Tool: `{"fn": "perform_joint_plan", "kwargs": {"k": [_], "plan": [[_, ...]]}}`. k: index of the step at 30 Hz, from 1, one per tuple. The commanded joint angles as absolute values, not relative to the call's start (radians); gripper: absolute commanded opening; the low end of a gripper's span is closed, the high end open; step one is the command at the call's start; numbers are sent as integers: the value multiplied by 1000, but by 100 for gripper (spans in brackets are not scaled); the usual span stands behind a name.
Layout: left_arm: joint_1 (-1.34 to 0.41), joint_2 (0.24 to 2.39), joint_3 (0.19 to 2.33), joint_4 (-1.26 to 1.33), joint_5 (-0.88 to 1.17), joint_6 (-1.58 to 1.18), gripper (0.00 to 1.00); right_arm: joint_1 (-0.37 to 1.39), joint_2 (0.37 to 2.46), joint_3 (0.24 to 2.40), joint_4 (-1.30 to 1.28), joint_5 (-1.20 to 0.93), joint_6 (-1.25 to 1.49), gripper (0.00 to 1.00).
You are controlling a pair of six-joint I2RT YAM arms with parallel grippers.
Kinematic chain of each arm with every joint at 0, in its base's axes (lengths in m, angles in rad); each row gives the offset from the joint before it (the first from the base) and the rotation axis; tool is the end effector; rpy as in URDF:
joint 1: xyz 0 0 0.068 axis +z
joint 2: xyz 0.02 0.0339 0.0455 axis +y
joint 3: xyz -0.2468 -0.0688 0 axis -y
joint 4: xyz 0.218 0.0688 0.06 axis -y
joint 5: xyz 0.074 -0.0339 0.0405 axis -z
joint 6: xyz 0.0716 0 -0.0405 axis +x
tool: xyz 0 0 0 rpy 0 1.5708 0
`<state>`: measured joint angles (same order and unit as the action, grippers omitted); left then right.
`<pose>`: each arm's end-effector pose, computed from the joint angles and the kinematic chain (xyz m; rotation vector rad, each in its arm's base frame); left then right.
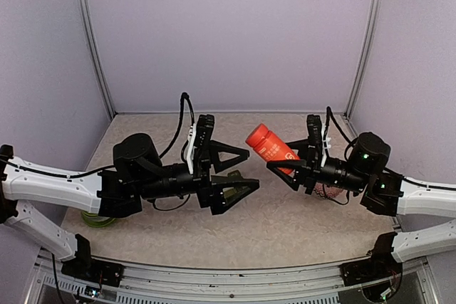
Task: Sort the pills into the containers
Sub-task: Unscrew the lid of the pill bottle from the pill bottle.
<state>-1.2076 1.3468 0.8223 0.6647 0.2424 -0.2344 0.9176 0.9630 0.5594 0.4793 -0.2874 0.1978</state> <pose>0.0998 -0.3109 0.3170 0.9271 1.2826 -1.3343 0.1330 0.2072 0.2965 -0.7888 1.3946 1.0981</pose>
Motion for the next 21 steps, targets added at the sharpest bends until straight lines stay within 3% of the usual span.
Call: {"fn": "perform_joint_plan", "kwargs": {"k": [1, 21], "plan": [[-1210, 1319, 820, 654, 180, -203, 99, 915, 978, 547, 576, -488, 201, 9], [-1194, 1330, 833, 664, 187, -167, 99, 979, 1098, 557, 690, -615, 229, 9]]}}
